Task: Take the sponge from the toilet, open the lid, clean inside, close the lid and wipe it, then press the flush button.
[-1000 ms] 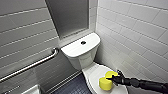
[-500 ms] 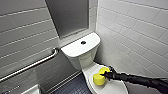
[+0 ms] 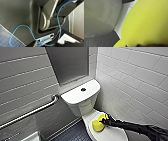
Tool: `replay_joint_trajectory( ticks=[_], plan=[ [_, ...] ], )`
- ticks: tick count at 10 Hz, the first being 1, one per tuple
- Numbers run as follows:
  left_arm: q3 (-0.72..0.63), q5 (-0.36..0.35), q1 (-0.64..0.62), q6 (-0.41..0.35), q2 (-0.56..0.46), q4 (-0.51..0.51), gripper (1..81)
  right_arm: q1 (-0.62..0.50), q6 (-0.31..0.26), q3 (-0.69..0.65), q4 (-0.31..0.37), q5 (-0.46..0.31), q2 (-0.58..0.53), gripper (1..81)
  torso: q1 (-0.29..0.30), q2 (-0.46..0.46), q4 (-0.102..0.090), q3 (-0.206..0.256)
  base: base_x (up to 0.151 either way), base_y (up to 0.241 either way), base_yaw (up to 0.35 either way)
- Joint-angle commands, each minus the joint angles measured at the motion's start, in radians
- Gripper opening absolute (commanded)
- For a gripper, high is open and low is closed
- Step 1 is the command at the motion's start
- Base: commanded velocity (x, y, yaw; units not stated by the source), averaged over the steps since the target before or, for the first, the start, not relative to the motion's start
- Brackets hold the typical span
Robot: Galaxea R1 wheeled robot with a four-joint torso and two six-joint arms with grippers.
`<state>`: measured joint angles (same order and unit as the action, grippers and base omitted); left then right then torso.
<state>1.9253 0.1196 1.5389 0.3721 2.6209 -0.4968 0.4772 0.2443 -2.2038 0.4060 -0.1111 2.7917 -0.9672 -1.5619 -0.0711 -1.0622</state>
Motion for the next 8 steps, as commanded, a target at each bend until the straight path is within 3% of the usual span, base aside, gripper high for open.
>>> replay_joint_trajectory(
  ticks=[1, 6, 8],
  plan=[
    [-0.022, 0.074, 0.039, 0.002, -0.019, 0.012, 81.1, -0.076, 0.000, -0.138, -0.012, -0.019, 0.103, 1.0, 0.000, 0.000, 0.000, 0.000, 0.000, 0.000, 0.000],
    [-0.037, 0.072, 0.040, 0.010, -0.059, 0.012, 81.1, 0.050, 0.010, -0.148, 0.004, 0.002, 0.018, 1.0, 0.000, 0.000, 0.000, 0.000, 0.000, 0.000, 0.000],
    [-0.057, 0.072, 0.039, 0.010, -0.079, 0.012, 81.1, 0.113, 0.010, -0.052, 0.020, 0.013, -0.084, 1.0, 0.000, 0.000, 0.000, 0.000, 0.000, 0.000, 0.000]
  ],
)
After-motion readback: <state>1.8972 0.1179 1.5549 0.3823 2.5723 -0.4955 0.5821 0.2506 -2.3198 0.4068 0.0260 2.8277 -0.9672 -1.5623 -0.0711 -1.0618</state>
